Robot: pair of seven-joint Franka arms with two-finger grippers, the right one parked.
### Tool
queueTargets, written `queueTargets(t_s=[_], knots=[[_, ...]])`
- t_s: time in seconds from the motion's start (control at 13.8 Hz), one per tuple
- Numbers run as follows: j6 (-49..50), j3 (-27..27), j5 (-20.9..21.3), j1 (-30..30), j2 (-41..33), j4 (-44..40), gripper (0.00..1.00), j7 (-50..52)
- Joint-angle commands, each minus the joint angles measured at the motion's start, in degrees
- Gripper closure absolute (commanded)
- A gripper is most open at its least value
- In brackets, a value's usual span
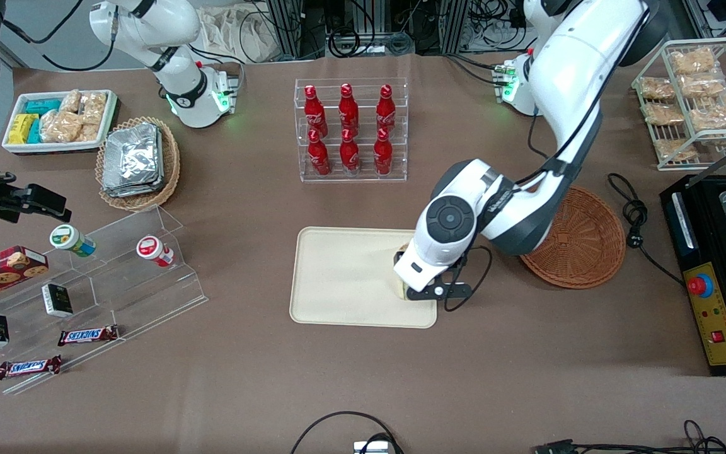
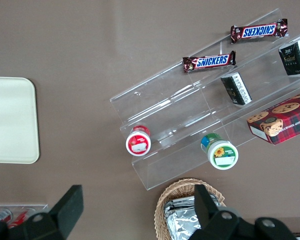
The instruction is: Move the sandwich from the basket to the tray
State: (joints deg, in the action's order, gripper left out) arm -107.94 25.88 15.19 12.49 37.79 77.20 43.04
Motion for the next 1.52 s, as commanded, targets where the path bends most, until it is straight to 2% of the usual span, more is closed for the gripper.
queueTargets(t_s=[0.0, 0.43, 0.8, 0.94, 1.16, 1.45], knots=[[4.7, -0.5, 0.8, -3.6, -5.1, 0.7, 0.00, 0.9], [9.8, -0.3, -0.4, -13.4, -13.2, 0.7, 0.00, -0.1], [10.7, -0.3, -0.5, -15.2, -14.6, 0.8, 0.00, -0.6], [11.3, -0.3, -0.8, -16.3, -15.7, 0.8, 0.00, -4.5], [12.8, -0.5, -4.0, -20.6, -18.4, 1.2, 0.00, -13.2], [13.2, -5.7, -7.1, -20.4, -24.7, 5.3, 0.00, -23.1]])
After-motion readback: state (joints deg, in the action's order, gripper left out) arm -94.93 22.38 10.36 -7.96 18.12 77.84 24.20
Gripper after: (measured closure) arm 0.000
